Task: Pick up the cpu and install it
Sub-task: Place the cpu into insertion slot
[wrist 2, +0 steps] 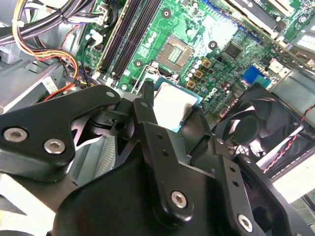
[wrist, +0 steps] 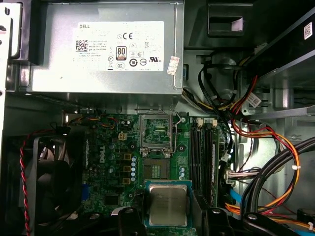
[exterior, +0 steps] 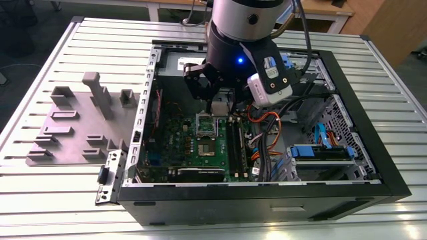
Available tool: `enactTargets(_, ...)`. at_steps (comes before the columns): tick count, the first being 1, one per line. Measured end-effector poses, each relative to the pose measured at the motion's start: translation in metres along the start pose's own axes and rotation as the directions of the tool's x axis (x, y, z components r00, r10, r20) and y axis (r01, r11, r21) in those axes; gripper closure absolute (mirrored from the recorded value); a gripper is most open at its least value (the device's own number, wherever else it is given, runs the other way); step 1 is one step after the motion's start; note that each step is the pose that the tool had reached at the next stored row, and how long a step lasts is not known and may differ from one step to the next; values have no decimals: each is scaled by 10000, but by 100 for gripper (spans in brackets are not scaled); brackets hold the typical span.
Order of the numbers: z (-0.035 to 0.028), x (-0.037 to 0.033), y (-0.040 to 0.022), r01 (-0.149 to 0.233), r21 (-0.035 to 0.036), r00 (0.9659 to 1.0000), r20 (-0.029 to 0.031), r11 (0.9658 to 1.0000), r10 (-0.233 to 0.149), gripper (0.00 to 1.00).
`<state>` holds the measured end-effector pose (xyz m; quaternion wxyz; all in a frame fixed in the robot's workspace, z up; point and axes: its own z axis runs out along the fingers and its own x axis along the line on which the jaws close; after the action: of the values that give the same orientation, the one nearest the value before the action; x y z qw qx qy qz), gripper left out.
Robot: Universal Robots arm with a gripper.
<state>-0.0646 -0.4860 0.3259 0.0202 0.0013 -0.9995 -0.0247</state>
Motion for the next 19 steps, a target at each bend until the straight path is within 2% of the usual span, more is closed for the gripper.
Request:
enactTargets(2,15,0,-1,-2,-5,10000,2,10000,2,53)
enactTargets(7,102,1,-23,-75,-9,10000,5,10000,75,53)
enactTargets(11,171,-1,-30,384,9,9993,-19,9993,-384,53)
enactTargets(13,209,-3,-32,495,13,9988,-25,9988,-495,53)
enactTargets(17,280,-6,-35,484,13,9988,-24,9988,-484,53)
enactTargets(19,317,-8,-37,316,6,9995,-16,9995,-316,53)
